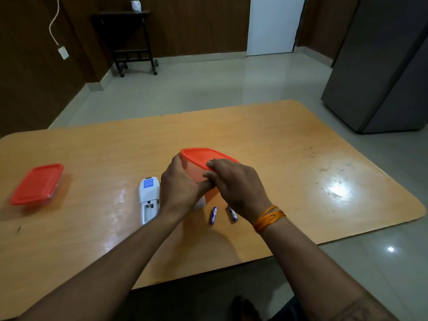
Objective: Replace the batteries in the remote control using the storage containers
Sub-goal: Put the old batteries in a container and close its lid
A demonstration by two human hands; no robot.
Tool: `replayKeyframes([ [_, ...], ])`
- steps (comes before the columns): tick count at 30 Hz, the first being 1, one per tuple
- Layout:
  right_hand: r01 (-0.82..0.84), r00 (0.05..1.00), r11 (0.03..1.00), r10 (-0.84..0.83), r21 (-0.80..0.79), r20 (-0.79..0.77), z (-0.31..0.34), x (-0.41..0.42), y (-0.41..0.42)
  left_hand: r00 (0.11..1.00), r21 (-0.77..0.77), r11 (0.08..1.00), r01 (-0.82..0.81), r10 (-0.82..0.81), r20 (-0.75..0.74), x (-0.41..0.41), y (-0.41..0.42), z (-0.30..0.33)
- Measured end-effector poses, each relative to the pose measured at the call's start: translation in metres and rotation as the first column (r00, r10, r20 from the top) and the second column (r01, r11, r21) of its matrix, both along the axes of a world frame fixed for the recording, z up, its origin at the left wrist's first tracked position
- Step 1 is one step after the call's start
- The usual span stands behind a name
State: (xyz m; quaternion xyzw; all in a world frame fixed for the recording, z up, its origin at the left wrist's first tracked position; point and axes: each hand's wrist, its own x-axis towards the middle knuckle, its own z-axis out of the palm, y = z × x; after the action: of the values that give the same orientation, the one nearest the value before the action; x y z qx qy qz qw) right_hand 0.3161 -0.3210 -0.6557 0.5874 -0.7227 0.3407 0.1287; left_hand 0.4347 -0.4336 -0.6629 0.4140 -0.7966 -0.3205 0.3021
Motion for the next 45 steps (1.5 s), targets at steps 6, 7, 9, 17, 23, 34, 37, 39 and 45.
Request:
replayKeyframes([
  [6,0.040,0.999,0.996,-0.040,-0.081,0.004,-0.002,0.008,-0.003,0.999,-0.037,0.998,0.049,-0.049,-0.012,0.006,-0.008,0.005],
  [7,0.043,0.999,0.994,-0.043,-0.098,0.005,-0.002,0.008,-0.004,0.999,-0.042,0.998,0.052,-0.052,-0.009,0.006,-0.008,0.005],
  [9,0.047,0.999,0.990,-0.048,-0.134,-0.003,-0.002,0.008,-0.004,0.998,-0.051,0.997,0.059,-0.060,-0.013,0.007,-0.007,0.008],
  [17,0.149,0.989,0.962,-0.147,-0.227,0.027,0.006,-0.001,-0.003,0.991,-0.096,0.986,0.135,-0.137,-0.005,0.012,-0.007,0.010],
  [23,0.091,0.996,0.967,-0.082,-0.236,0.046,0.009,-0.002,0.001,0.989,-0.076,0.986,0.147,-0.148,-0.015,0.014,-0.006,0.004],
  [34,0.207,0.976,0.966,-0.194,-0.153,0.093,-0.011,-0.030,0.007,0.980,-0.055,0.982,0.181,-0.185,-0.077,0.011,-0.019,-0.004],
  [37,0.342,0.923,0.921,-0.292,-0.185,0.252,-0.010,-0.041,0.009,0.976,-0.055,0.979,0.197,-0.201,-0.081,0.008,-0.018,-0.004],
  [39,0.427,0.866,0.884,-0.340,-0.190,0.366,-0.009,-0.050,0.016,0.975,-0.043,0.977,0.207,-0.209,-0.078,0.005,-0.018,-0.005],
  [45,0.645,0.611,0.757,-0.429,-0.104,0.665,-0.010,-0.085,0.044,0.988,-0.019,0.988,0.155,-0.154,0.021,-0.005,-0.018,-0.016],
])
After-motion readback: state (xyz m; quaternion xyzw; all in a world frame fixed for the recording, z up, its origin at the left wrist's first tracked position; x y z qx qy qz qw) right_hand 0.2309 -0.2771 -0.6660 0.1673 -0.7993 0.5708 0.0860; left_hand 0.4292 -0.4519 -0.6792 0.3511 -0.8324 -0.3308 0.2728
